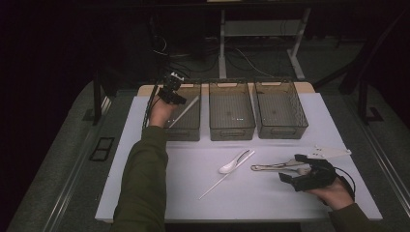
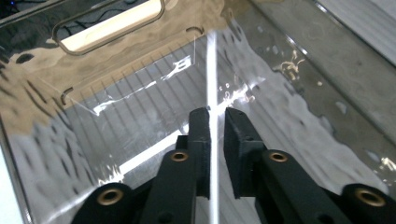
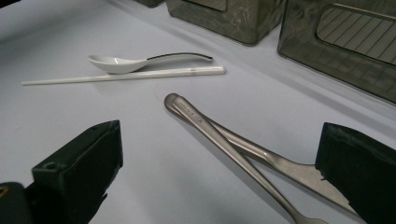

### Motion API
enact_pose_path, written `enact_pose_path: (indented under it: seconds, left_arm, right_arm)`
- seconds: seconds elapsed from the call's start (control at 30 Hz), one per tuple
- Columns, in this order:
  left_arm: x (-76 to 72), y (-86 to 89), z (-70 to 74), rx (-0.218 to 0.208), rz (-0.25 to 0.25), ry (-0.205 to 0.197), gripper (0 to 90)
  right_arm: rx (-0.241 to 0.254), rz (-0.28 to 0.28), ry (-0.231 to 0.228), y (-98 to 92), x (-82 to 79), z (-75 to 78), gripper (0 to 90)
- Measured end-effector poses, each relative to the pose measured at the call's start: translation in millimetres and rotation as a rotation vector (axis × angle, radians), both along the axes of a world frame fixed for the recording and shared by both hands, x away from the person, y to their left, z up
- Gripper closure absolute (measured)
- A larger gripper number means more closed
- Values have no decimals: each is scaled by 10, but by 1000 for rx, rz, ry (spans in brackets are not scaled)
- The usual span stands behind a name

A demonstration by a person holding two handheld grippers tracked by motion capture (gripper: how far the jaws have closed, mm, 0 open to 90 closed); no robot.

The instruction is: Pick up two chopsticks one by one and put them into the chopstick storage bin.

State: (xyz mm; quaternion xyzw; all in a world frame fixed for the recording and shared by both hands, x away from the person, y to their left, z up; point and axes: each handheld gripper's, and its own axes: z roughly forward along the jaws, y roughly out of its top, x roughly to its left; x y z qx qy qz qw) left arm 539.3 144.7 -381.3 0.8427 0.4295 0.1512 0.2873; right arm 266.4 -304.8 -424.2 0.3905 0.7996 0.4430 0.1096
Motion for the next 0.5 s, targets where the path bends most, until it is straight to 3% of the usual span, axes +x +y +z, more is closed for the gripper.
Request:
enact_pose_path:
  seconds: [0.27, 0.5]
  left_arm:
    - [-97, -36, 161, -90, -22, -31, 712]
    - [-340, -172, 392, -148, -106, -24, 631]
  right_arm:
    - [-1, -2, 0, 6, -4, 2, 7]
    - [-3, -2, -3, 11, -5, 4, 7]
